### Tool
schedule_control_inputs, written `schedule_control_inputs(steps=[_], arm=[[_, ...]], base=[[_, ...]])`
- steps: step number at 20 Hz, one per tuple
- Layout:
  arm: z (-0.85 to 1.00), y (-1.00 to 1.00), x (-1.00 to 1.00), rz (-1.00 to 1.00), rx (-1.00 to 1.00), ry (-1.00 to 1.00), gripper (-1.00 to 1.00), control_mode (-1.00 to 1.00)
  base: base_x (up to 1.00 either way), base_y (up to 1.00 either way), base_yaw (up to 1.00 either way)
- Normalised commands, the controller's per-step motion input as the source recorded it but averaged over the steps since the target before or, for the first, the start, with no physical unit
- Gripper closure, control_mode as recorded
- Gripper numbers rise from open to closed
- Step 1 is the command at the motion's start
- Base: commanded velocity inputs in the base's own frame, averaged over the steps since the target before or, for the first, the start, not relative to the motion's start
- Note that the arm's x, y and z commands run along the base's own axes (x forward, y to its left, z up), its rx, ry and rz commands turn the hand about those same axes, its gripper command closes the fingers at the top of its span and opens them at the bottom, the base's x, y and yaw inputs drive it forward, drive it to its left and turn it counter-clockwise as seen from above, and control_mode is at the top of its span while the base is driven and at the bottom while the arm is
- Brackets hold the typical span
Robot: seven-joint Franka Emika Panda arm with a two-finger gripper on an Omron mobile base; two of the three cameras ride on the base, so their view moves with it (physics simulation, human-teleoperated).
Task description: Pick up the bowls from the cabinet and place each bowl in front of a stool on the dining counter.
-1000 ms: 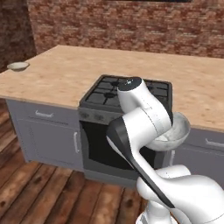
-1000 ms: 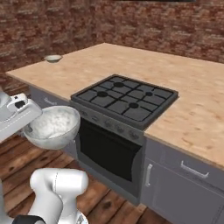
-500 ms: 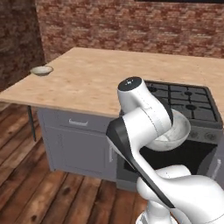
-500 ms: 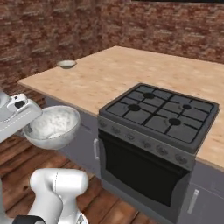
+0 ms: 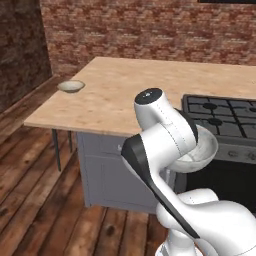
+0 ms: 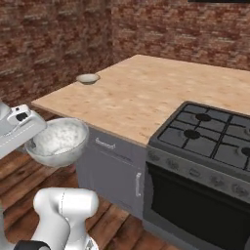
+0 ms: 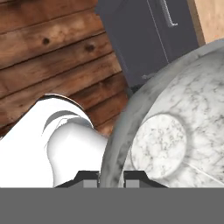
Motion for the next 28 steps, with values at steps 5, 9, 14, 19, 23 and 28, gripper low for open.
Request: schedule_control_inputs(steps=[5, 9, 14, 19, 23, 28], arm=[[0.00, 0.00, 0.00, 0.00, 0.00, 0.00, 1.00, 1.00], [0.00, 0.00, 0.00, 0.00, 0.00, 0.00, 1.00, 1.00], [0.00, 0.00, 0.00, 0.00, 0.00, 0.00, 1.00, 1.00], [0.00, 0.00, 0.00, 0.00, 0.00, 0.00, 1.00, 1.00], [0.00, 0.00, 0.00, 0.00, 0.00, 0.00, 1.00, 1.00], [0.00, 0.00, 0.00, 0.00, 0.00, 0.00, 1.00, 1.00]], base=[[0.56, 1.00, -0.19], [0.52, 1.00, -0.19], [0.48, 1.00, -0.23], [0.24, 1.00, -0.34], [0.22, 1.00, -0.34], [0.23, 1.00, -0.34]])
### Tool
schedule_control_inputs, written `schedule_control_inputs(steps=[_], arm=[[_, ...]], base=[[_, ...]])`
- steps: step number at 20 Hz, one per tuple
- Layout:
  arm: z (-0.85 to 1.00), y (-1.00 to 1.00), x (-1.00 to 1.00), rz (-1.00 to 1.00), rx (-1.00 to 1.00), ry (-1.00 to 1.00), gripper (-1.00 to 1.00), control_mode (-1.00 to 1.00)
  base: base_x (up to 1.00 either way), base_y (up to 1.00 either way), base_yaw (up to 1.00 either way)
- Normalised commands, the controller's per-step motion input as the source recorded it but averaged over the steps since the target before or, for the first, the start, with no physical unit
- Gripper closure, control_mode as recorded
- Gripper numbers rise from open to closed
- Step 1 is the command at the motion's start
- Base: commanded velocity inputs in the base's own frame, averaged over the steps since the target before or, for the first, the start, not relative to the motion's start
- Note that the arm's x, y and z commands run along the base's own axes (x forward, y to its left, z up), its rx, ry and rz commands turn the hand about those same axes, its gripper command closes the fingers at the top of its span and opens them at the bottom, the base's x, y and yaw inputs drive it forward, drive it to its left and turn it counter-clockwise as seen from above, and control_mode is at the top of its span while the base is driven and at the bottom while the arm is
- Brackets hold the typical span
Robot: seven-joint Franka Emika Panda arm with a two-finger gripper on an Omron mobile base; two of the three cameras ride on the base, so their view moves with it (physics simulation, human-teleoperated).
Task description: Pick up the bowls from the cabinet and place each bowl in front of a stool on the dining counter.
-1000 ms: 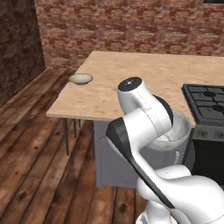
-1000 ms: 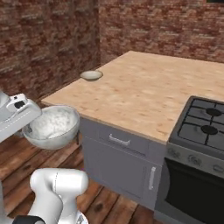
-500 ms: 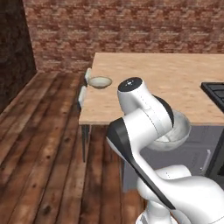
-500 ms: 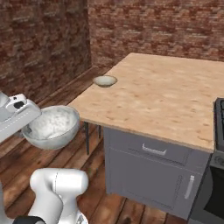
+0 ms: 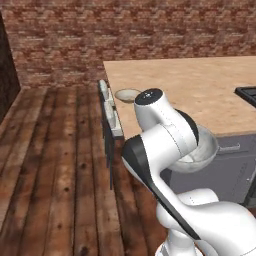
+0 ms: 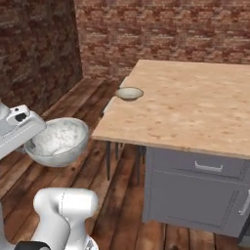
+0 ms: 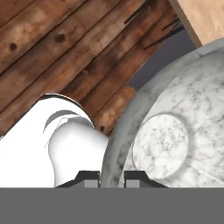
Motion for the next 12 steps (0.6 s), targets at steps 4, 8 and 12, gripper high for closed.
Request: schedule_control_inputs(steps=[4, 8, 12], arm=[[0.00, 0.00, 0.00, 0.00, 0.00, 0.00, 1.00, 1.00], [0.00, 0.00, 0.00, 0.00, 0.00, 0.00, 1.00, 1.00], [0.00, 0.00, 0.00, 0.00, 0.00, 0.00, 1.00, 1.00]], base=[[0.23, 1.00, -0.34], [0.32, 1.00, -0.36], [0.50, 1.00, -0.42]])
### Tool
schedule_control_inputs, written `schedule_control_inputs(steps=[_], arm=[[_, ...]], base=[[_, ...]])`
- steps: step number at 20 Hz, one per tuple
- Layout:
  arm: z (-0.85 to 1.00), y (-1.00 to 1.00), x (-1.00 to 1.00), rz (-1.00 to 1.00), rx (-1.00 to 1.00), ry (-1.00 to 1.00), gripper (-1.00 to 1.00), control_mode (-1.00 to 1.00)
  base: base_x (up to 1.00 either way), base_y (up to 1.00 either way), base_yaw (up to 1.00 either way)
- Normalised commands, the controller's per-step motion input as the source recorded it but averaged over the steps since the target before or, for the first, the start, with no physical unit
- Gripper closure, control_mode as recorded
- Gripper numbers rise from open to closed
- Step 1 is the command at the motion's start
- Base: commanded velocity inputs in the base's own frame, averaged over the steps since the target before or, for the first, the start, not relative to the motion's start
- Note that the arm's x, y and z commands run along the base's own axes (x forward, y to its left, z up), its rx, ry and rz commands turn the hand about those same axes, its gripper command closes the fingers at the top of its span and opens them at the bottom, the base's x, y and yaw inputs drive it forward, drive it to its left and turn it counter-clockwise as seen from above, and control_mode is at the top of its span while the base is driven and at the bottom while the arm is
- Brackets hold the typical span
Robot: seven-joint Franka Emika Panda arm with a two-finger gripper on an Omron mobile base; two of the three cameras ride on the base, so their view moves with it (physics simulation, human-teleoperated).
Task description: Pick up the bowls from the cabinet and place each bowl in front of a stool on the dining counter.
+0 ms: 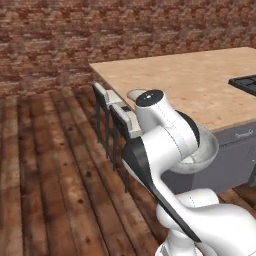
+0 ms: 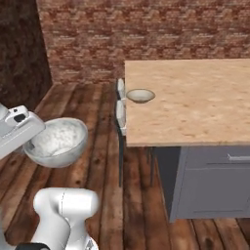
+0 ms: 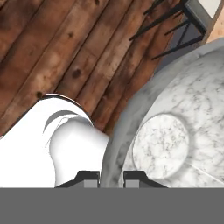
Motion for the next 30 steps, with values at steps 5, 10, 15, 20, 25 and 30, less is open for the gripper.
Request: schedule_control_inputs(steps=[5, 10, 15, 20, 25, 30], arm=[[0.00, 0.00, 0.00, 0.00, 0.00, 0.00, 1.00, 1.00], [0.00, 0.00, 0.00, 0.00, 0.00, 0.00, 1.00, 1.00], [0.00, 0.00, 0.00, 0.00, 0.00, 0.00, 1.00, 1.00], [0.00, 0.00, 0.00, 0.00, 0.00, 0.00, 1.00, 1.00], [0.00, 0.00, 0.00, 0.00, 0.00, 0.00, 1.00, 1.00], [0.00, 0.00, 0.00, 0.00, 0.00, 0.00, 1.00, 1.00]], base=[[0.79, 1.00, -0.38], [0.66, 1.00, -0.35], [0.62, 1.00, -0.37], [0.46, 1.00, -0.46], [0.30, 1.00, -0.56], [0.20, 1.00, -0.58]])
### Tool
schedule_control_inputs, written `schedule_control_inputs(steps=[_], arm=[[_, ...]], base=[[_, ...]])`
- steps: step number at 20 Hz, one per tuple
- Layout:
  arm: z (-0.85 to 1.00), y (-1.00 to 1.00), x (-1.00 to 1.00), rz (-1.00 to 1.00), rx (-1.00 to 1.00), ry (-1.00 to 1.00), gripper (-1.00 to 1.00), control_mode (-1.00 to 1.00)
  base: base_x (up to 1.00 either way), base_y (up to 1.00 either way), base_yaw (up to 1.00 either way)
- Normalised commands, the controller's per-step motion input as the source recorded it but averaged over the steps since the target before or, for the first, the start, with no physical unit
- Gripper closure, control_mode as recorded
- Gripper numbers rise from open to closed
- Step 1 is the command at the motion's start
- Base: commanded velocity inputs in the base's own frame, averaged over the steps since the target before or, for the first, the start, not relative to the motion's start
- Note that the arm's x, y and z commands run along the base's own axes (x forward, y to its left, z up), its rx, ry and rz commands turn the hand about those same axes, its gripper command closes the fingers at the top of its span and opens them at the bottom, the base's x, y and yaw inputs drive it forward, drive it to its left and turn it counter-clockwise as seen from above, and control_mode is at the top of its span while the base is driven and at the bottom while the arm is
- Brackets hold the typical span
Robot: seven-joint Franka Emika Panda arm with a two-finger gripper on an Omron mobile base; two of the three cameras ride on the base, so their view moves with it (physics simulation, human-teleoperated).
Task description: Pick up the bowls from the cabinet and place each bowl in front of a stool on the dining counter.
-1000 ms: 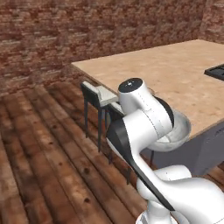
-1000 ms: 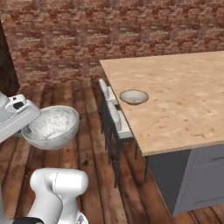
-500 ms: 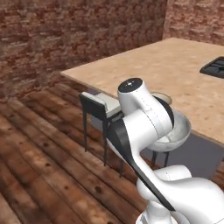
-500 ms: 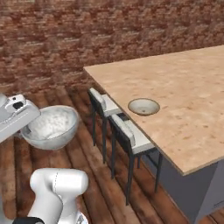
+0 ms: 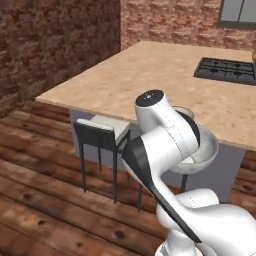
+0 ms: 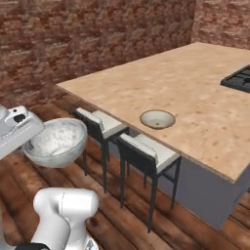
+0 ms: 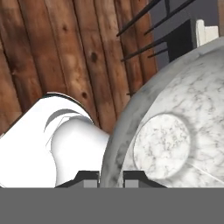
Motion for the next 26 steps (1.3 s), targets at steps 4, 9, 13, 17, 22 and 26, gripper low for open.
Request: schedule_control_inputs(steps=[4, 9, 13, 17, 22, 26], arm=[[0.00, 0.00, 0.00, 0.00, 0.00, 0.00, 1.00, 1.00], [0.00, 0.00, 0.00, 0.00, 0.00, 0.00, 1.00, 1.00], [0.00, 0.00, 0.00, 0.00, 0.00, 0.00, 1.00, 1.00], [0.00, 0.00, 0.00, 0.00, 0.00, 0.00, 1.00, 1.00], [0.00, 0.00, 0.00, 0.00, 0.00, 0.00, 1.00, 1.00], [0.00, 0.00, 0.00, 0.00, 0.00, 0.00, 1.00, 1.00]], base=[[0.19, 1.00, -0.56], [0.21, 1.00, -0.54], [0.21, 1.00, -0.54], [0.21, 1.00, -0.53], [0.22, 1.00, -0.51], [0.33, 1.00, -0.49]])
